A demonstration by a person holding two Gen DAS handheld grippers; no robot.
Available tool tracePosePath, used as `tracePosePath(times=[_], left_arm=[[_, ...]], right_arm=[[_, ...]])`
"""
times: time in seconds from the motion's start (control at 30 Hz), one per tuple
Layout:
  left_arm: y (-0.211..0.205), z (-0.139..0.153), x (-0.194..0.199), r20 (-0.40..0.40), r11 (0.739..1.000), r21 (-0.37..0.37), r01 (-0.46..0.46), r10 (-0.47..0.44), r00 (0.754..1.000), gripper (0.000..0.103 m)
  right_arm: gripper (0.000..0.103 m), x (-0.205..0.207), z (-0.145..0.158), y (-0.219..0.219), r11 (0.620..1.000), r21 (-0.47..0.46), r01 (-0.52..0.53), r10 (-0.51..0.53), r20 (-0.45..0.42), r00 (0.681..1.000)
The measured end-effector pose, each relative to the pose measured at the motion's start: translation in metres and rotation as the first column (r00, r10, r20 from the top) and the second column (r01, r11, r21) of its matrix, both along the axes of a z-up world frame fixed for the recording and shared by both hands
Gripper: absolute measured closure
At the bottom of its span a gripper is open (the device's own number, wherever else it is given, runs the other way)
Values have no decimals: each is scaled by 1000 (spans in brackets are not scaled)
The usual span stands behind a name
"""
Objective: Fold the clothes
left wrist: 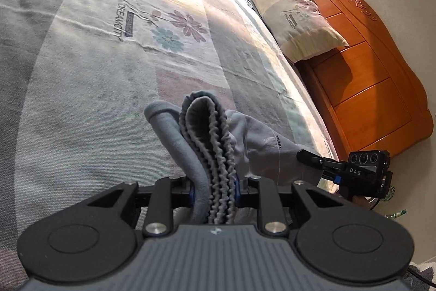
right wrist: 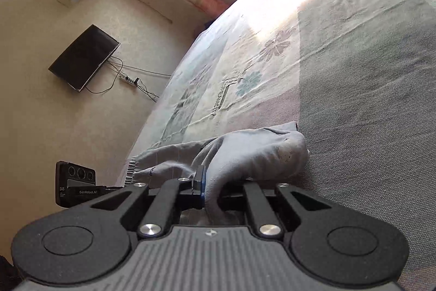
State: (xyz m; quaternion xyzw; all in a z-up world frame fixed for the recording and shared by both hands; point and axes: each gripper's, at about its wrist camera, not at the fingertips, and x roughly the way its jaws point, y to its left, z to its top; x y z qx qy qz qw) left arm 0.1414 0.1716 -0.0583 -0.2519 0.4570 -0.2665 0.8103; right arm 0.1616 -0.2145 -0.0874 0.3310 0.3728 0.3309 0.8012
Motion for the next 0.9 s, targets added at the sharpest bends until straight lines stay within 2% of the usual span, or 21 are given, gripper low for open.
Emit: tracePosePath(times=[0.1,0.23,0.43,0.63,0.9], left_arm=[[-26,14,7,17,1000,7,30,-30,999,81],[-71,33,23,40,995,26,97,-98,994,81],[-163,49,63,68,975,46,217,-220,973,81],[-266,59,103,87,937,67,342,-347,934,81],[-404,61,159,88,866,118,486,-496,864,81]], right_arm=[[93,-10,10,-16,999,7,34,-34,21,999],[93,-32,23,-60,993,5,121,-121,58,991],[93,-66,43,-128,966,3,257,-255,120,959],[93,-97,57,-197,917,8,399,-395,167,903],[93,-115,53,-273,827,4,562,-553,187,812]])
